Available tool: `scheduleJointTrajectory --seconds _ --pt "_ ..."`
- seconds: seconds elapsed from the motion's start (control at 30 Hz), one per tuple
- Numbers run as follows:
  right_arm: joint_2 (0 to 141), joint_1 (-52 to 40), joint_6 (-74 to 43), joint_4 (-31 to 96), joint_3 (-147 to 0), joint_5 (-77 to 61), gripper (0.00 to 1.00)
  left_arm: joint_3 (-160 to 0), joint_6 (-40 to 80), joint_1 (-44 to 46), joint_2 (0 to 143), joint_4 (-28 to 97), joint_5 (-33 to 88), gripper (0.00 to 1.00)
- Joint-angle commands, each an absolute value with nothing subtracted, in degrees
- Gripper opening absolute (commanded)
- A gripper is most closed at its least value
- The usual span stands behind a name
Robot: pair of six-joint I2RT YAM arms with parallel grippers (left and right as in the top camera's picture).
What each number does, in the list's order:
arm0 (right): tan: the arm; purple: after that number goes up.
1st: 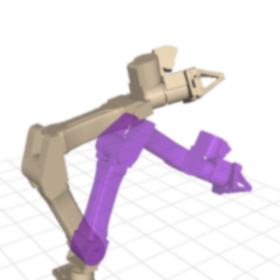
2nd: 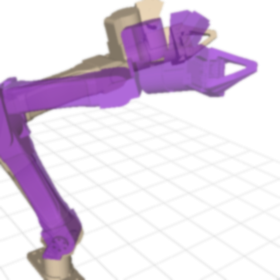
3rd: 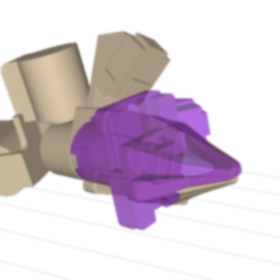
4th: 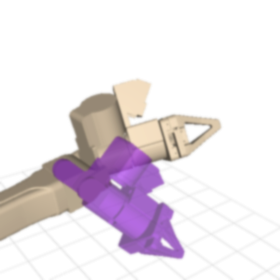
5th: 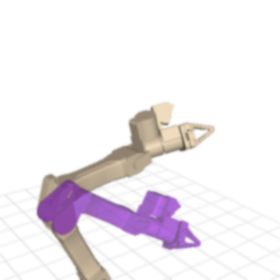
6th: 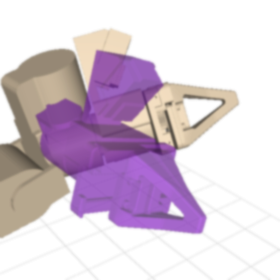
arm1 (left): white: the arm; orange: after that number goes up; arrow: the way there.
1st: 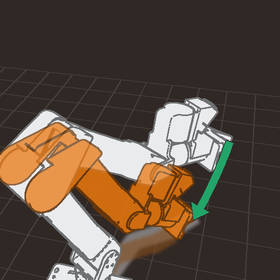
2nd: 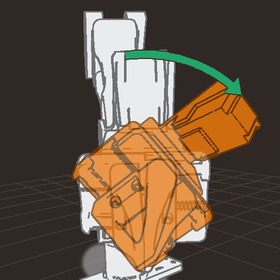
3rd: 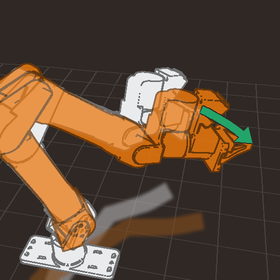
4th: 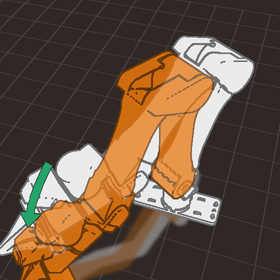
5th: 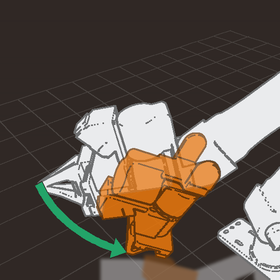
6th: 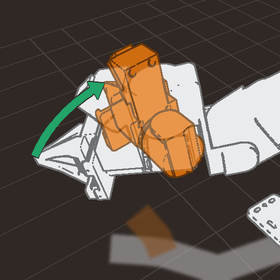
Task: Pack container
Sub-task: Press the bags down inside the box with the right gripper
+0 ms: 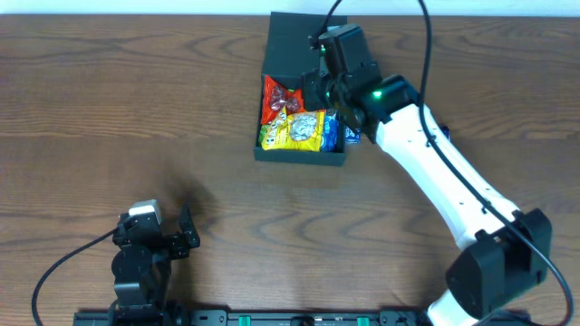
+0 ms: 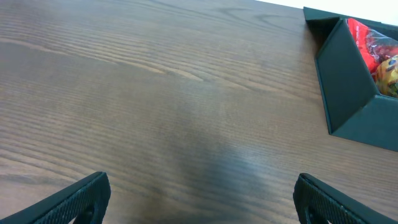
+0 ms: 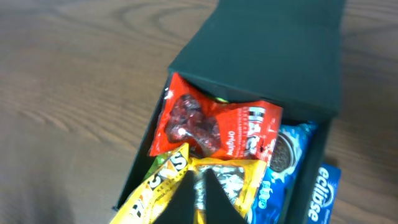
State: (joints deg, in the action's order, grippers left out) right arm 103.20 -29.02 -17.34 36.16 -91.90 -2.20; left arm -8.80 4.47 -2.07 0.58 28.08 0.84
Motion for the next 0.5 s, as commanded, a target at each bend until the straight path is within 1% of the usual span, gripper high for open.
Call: scheduleJointTrajectory --seconds 0.0,0.47 --pt "107.6 -30.1 -12.5 36.2 -92.1 -5.1 0.01 -7.8 4.1 -2.2 0.3 28.1 -0.1 0.95" --pt "124.2 -33.5 -7.2 36.9 -92.1 -7.5 0.02 -7.8 4.0 -2.2 0.3 28.1 -0.1 0.95"
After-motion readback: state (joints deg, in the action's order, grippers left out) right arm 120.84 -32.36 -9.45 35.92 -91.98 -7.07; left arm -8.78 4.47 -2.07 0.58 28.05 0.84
